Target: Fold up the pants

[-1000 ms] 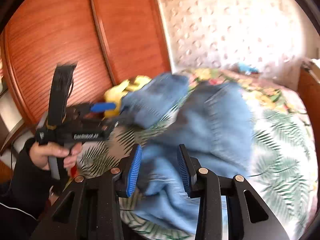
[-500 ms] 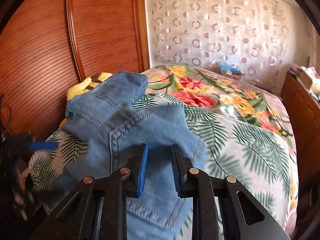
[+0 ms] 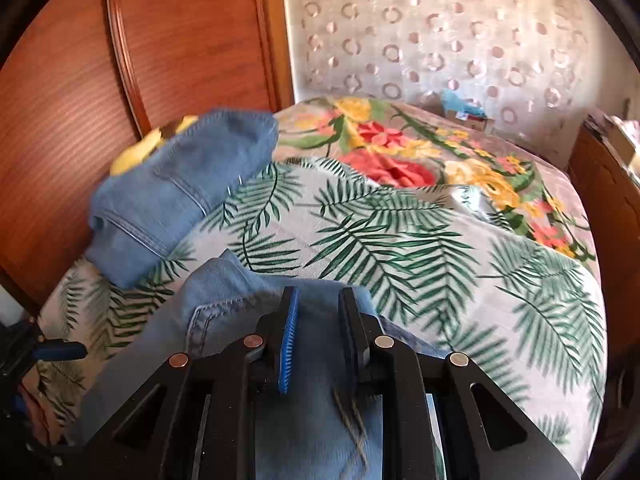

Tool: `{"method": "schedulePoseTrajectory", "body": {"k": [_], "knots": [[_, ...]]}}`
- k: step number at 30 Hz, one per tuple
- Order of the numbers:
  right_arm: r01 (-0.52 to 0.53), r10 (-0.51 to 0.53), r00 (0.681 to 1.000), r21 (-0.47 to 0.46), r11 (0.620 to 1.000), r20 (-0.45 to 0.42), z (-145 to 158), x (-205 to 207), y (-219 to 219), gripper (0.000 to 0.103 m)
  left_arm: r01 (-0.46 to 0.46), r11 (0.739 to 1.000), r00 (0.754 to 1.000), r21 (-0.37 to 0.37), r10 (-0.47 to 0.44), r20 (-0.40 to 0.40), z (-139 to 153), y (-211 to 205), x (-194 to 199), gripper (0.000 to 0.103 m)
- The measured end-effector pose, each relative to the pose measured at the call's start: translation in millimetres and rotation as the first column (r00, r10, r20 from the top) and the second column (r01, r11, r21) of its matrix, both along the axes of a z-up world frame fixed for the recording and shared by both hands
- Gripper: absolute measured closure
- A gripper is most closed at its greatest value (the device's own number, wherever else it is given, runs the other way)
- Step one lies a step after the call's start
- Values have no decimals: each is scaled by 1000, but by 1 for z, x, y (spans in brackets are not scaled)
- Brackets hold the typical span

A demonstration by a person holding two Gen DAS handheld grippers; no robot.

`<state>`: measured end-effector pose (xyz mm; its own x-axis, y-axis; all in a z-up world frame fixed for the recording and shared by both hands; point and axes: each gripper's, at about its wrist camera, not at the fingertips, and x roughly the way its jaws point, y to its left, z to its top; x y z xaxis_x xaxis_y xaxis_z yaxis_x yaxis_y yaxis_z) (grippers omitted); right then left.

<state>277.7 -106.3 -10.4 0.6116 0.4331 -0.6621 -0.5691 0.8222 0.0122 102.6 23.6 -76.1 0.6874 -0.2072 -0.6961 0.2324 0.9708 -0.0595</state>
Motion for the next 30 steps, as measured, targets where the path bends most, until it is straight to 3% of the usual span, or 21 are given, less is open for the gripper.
{"method": "schedulePoseTrajectory", "body": {"k": [4, 6, 9, 13, 15, 18, 24, 27, 30], "knots": [[15, -16, 999, 39, 999, 32, 12, -30, -25, 81, 39, 999, 998, -22, -38, 47, 19, -10, -8, 19], [6, -8, 1000, 59, 998, 23, 11, -42, -35, 74, 58, 998, 997, -19, -57, 59, 21, -17, -13, 19], [-5, 5, 1000, 42, 999, 4, 2, -53, -45, 72, 79, 997, 996, -9, -79, 28, 13, -26, -13, 19], [7, -7, 1000, 12, 1000, -16, -7, -43, -46, 70, 66, 997, 997, 34, -64, -44, -11, -26, -12, 19], [12, -11, 1000, 12, 1000, -8, -7, -35, -43, 70, 57, 998, 996, 11, -56, -69, -21, -22, -14, 19], [15, -15, 1000, -5, 1000, 2, -12, -26, -36, 70, 51, 999, 996, -4, -51, -71, -24, -22, -16, 19], [27, -27, 1000, 53, 998, -10, -17, -25, -43, 70, 53, 998, 996, -23, -55, -67, -20, -20, -19, 19], [51, -49, 999, 73, 996, -23, -9, -33, -51, 65, 66, 997, 997, -29, -67, -40, -7, -17, -23, 19], [51, -50, 999, 91, 995, -10, 4, -47, -63, 47, 68, 997, 998, -32, -68, 10, 18, -12, -22, 19]]}}
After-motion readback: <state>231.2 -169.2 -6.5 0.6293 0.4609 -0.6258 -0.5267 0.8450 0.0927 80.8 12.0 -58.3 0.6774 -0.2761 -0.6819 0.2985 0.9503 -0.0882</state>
